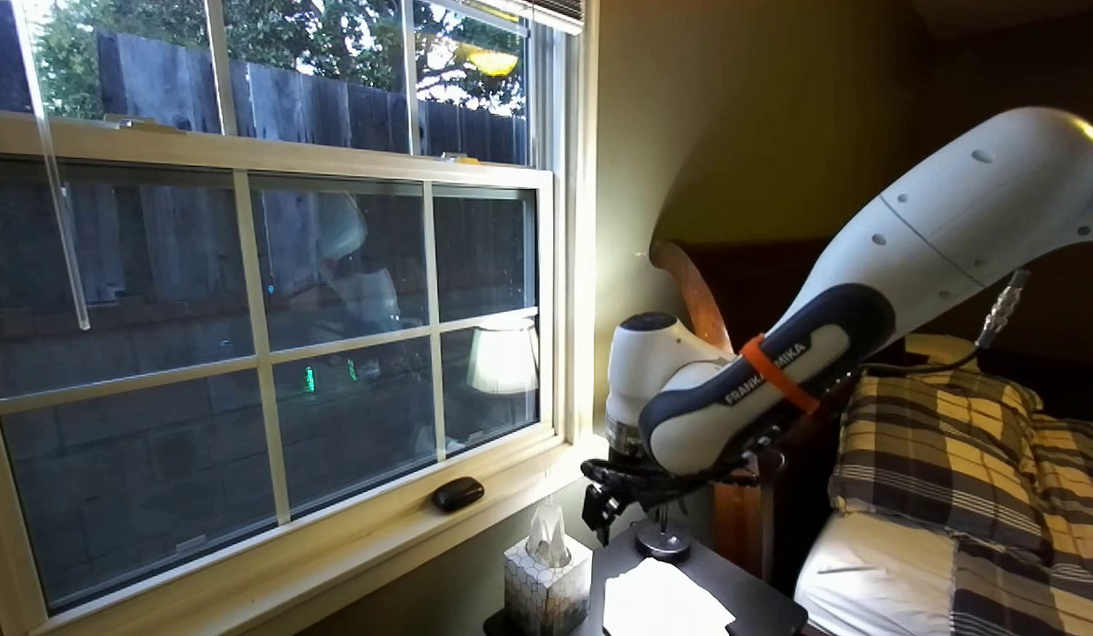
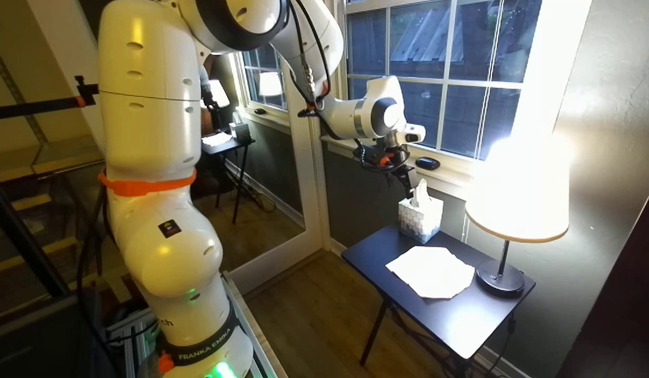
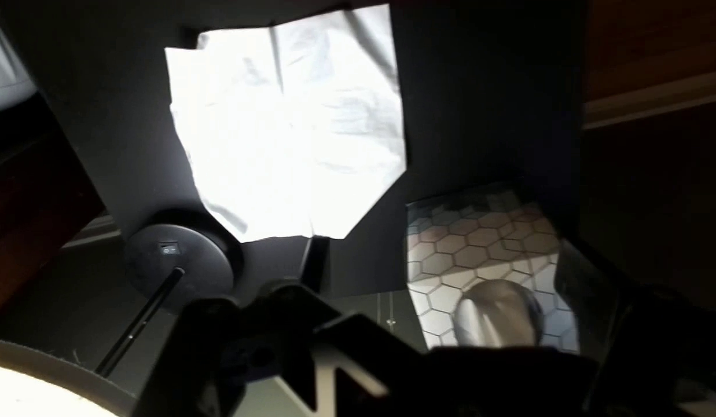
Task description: Pull out one tissue square from the tissue box.
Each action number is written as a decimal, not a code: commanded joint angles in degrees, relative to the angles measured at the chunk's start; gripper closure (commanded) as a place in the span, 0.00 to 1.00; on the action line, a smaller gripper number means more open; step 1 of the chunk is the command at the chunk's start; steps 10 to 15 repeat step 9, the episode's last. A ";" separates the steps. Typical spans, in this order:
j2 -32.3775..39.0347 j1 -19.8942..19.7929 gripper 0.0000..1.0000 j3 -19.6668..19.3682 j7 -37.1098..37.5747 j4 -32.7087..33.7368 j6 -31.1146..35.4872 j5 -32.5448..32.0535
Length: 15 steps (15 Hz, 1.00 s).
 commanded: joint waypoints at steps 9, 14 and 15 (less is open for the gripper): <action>-7.09 -1.61 0.00 3.02 -11.66 2.85 -6.23 14.81; -7.09 -1.61 0.00 3.02 -11.66 2.85 -6.23 14.81; -7.09 -1.61 0.00 3.02 -11.66 2.85 -6.23 14.81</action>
